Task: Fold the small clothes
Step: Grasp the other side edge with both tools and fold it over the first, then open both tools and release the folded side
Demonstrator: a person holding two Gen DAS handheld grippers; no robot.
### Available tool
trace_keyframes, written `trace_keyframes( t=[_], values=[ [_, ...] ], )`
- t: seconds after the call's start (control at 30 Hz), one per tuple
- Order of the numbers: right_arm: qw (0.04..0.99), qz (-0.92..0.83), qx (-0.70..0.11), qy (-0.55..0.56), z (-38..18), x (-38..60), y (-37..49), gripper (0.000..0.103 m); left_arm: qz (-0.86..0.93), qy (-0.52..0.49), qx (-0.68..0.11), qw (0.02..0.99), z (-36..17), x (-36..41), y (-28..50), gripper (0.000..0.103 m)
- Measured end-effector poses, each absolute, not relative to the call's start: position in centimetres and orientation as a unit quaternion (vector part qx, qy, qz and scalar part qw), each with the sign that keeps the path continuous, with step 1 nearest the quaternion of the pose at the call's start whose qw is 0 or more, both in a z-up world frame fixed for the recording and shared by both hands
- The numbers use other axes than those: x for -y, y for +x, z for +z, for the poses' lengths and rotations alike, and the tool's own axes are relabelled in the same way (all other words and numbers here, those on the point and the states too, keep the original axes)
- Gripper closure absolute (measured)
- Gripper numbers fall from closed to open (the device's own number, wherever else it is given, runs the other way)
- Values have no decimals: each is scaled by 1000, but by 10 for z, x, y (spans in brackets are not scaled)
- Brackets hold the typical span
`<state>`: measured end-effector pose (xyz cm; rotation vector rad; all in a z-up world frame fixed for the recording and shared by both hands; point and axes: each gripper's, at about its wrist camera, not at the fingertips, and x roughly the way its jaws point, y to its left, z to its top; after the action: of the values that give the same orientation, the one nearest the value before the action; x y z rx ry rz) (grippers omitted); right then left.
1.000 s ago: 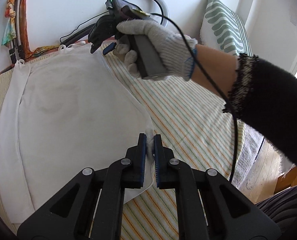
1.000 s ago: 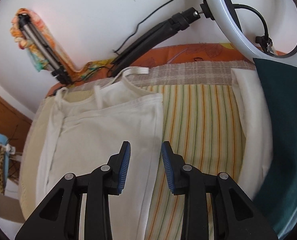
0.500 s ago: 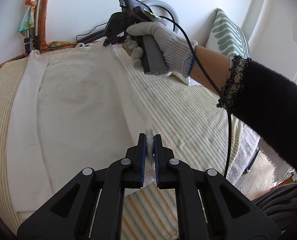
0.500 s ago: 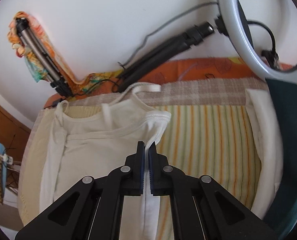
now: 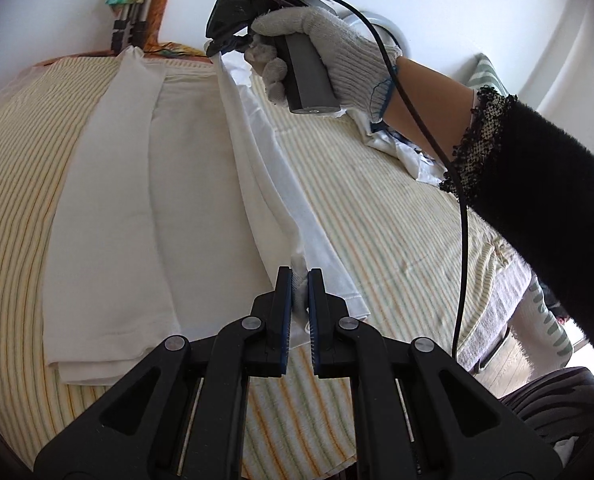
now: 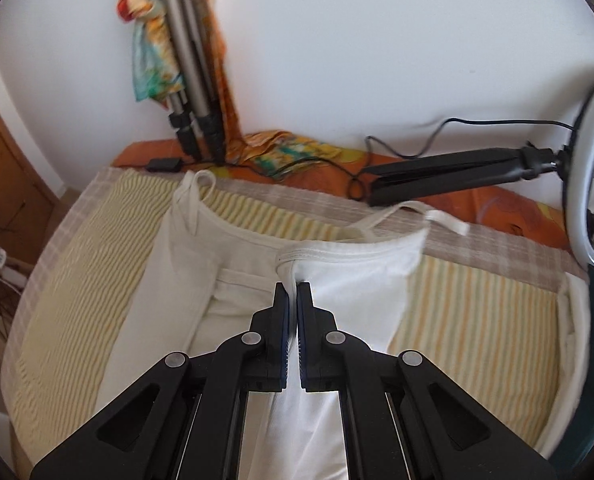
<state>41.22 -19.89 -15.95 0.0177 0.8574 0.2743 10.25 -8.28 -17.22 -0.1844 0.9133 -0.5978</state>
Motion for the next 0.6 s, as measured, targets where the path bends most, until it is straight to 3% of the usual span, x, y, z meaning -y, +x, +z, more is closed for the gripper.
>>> trace_keyframes(
  t=[0.27,0.4,0.43,0.6],
  values=[
    [892,134,-432,17,-179,179,426,101,-268,-89,-435,855,-174,71,99,97],
    [884,148,-442,44,-179,185,425,93,-269,-94,-442,851,-173,62,90,83],
    [884,153,-439,50,-176,189,421,89,-269,-94,-438,852,-170,58,87,83],
    [888,158,-428,62,-152,217,383,89,-250,-99,-420,867,-154,30,74,83]
  ],
)
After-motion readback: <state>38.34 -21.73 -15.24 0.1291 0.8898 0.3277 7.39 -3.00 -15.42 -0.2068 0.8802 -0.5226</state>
